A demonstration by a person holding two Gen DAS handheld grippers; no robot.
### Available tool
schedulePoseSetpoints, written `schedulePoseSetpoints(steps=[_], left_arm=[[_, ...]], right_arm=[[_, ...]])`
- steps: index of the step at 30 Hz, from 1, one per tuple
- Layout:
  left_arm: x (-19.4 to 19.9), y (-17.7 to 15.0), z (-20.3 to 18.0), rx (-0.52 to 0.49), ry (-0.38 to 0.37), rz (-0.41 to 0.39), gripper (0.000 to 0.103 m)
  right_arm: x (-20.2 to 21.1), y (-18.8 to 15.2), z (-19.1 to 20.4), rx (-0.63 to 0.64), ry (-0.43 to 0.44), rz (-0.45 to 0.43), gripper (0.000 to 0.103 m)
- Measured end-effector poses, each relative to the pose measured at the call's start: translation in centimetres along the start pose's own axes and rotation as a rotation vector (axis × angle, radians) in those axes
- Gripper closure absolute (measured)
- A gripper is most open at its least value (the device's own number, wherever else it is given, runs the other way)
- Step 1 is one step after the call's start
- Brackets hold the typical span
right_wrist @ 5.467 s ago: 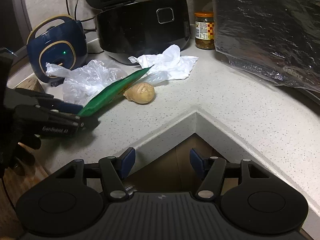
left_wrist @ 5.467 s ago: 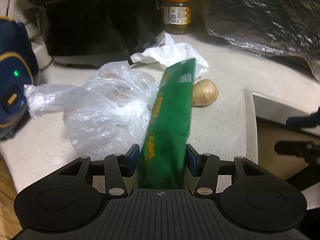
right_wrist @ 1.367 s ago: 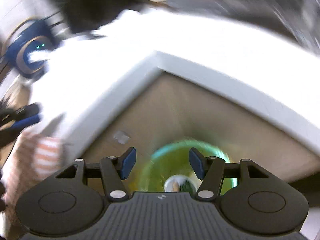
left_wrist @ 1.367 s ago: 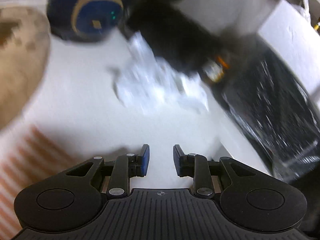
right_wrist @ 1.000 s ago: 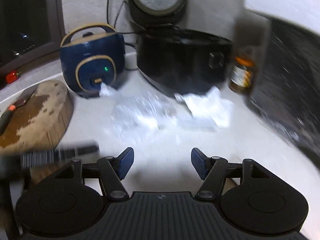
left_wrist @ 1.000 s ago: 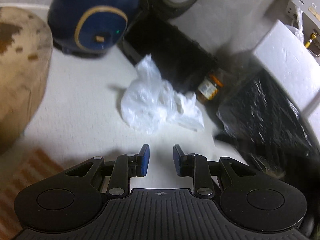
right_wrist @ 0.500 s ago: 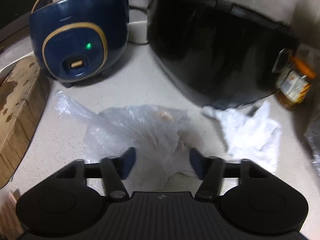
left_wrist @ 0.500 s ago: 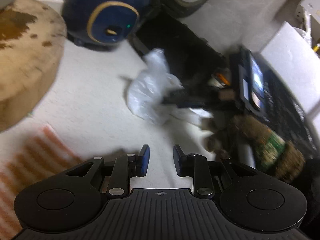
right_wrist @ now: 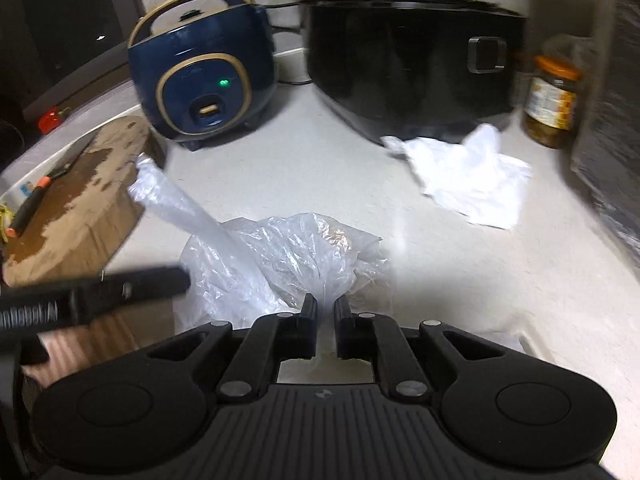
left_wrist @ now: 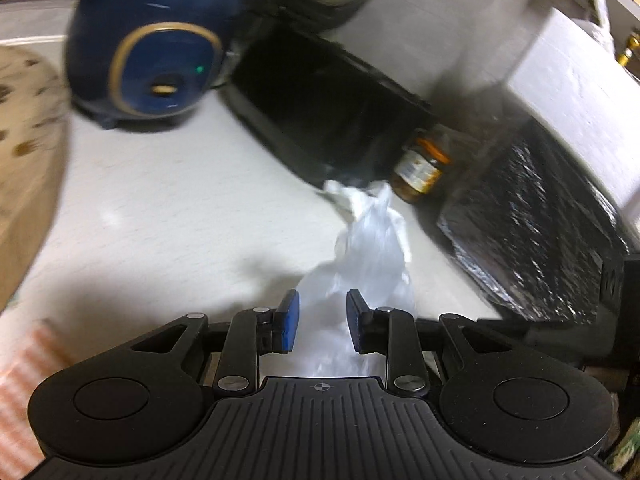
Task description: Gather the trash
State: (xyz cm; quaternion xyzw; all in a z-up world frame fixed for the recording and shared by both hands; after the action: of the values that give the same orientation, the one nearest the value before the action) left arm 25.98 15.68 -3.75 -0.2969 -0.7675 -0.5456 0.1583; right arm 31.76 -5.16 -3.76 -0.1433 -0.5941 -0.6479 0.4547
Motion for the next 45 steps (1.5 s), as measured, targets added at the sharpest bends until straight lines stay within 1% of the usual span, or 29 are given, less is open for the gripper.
schedulePoseSetpoints(steps=[1, 3, 4, 5, 6, 7, 8, 10, 12, 14, 16, 18, 20, 25, 27, 29, 31, 32, 33, 34, 35, 36, 38, 41, 43, 45], left_arm=[[-0.5, 0.2, -0.4, -0.008, -0.010, 0.003, 0.074], [-1.0, 0.3, -1.2, -0.030, -0.023, 0.011, 0.074], [-1.4, 0.3, -1.5, -0.043, -0.026, 0.020, 0.074], [-1.6, 0.2, -1.8, -0.057, -0.019, 0.032, 0.074], [-1.8, 0.1, -1.9, -0.072, -0.001, 0.042, 0.074], [-1.9, 0.0, -2.0, -0.088, 0.027, 0.052, 0.074], [-1.9, 0.0, -1.9, -0.096, 0.048, 0.057, 0.074], [-1.5, -0.3, -1.3, -0.079, 0.055, 0.056, 0.074], [-0.9, -0.3, -0.8, -0.058, 0.050, 0.044, 0.074], [-0.3, -0.4, -0.2, -0.042, 0.055, 0.031, 0.074], [0.2, -0.4, 0.3, -0.033, 0.063, 0.027, 0.074], [0.6, -0.4, 0.5, -0.035, 0.069, 0.027, 0.074], [0.9, -0.4, 0.7, -0.037, 0.069, 0.025, 0.074], [1.4, -1.1, 0.8, -0.032, 0.040, 0.035, 0.074], [1.6, -1.4, 0.7, -0.036, 0.031, 0.041, 0.074], [1.8, -1.7, 0.7, -0.038, 0.028, 0.047, 0.074], [2.1, -1.8, 0.7, -0.041, 0.024, 0.047, 0.074], [2.2, -1.8, 0.7, -0.041, 0.022, 0.044, 0.074], [2.3, -1.8, 0.7, -0.040, 0.020, 0.041, 0.074], [2.3, -1.7, 0.8, -0.038, 0.017, 0.037, 0.074], [2.3, -1.7, 0.9, -0.036, 0.016, 0.034, 0.074], [2.1, -1.6, 0.9, -0.033, 0.015, 0.034, 0.074], [1.8, -1.4, 0.9, -0.031, 0.013, 0.033, 0.074], [1.1, -0.9, 0.1, -0.058, -0.006, 0.026, 0.074], [0.8, -0.4, -0.9, -0.091, -0.039, 0.014, 0.074], [0.2, 0.0, -2.1, -0.127, -0.091, 0.009, 0.074]], right_arm=[[0.1, -0.1, -0.4, 0.001, -0.014, -0.005, 0.094], [0.4, -0.2, -1.3, -0.017, -0.010, -0.012, 0.092], [0.8, -0.2, -2.0, -0.044, 0.001, -0.021, 0.088], [1.4, -0.1, -2.8, -0.077, 0.015, -0.037, 0.080], [2.2, 0.0, -3.7, -0.111, 0.032, -0.062, 0.074], [2.9, 0.2, -4.4, -0.137, 0.046, -0.091, 0.064], [3.9, 0.5, -5.3, -0.157, 0.048, -0.130, 0.055], [5.0, 1.1, -7.0, -0.178, 0.013, -0.188, 0.045], [5.1, 2.0, -8.9, -0.193, -0.052, -0.206, 0.045], [3.9, 3.1, -10.6, -0.211, -0.121, -0.190, 0.045], [2.3, 4.5, -11.7, -0.214, -0.161, -0.181, 0.045], [0.5, 5.8, -12.1, -0.214, -0.155, -0.173, 0.045], [-1.2, 7.1, -11.9, -0.212, -0.128, -0.159, 0.045], [-6.3, 10.9, -10.6, -0.218, -0.069, -0.107, 0.045], [-8.2, 12.0, -9.5, -0.199, -0.073, -0.093, 0.045], [-10.0, 12.8, -8.5, -0.153, -0.087, -0.070, 0.045], [-11.7, 13.3, -7.7, -0.105, -0.121, -0.045, 0.045], [-12.3, 13.3, -7.4, -0.090, -0.140, -0.048, 0.049], [-12.7, 13.3, -7.4, -0.080, -0.154, -0.049, 0.058], [-13.0, 13.3, -7.4, -0.067, -0.162, -0.039, 0.086], [-13.1, 13.2, -7.5, -0.057, -0.162, -0.022, 0.100], [-12.9, 13.0, -7.7, -0.060, -0.162, -0.009, 0.100], [-11.5, 12.4, -8.3, -0.084, -0.154, -0.020, 0.100], [-7.7, 10.8, -9.2, -0.134, -0.087, -0.049, 0.100], [-5.1, 9.4, -9.9, -0.165, -0.056, -0.067, 0.100], [-2.7, 7.8, -10.8, -0.186, -0.051, -0.089, 0.100]])
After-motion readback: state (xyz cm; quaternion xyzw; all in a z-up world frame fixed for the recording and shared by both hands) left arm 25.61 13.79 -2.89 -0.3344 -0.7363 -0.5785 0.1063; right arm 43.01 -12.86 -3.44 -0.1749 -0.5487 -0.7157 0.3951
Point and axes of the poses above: each gripper's, at about its wrist camera, not at the fingertips, and x roughly against the way its jaws point, z to its left, y to its top, the point moved 1 cm from there along -x, roughly the way its jaws point, and after that the axes turned 11 degrees about -x, right-handed, at the moved point
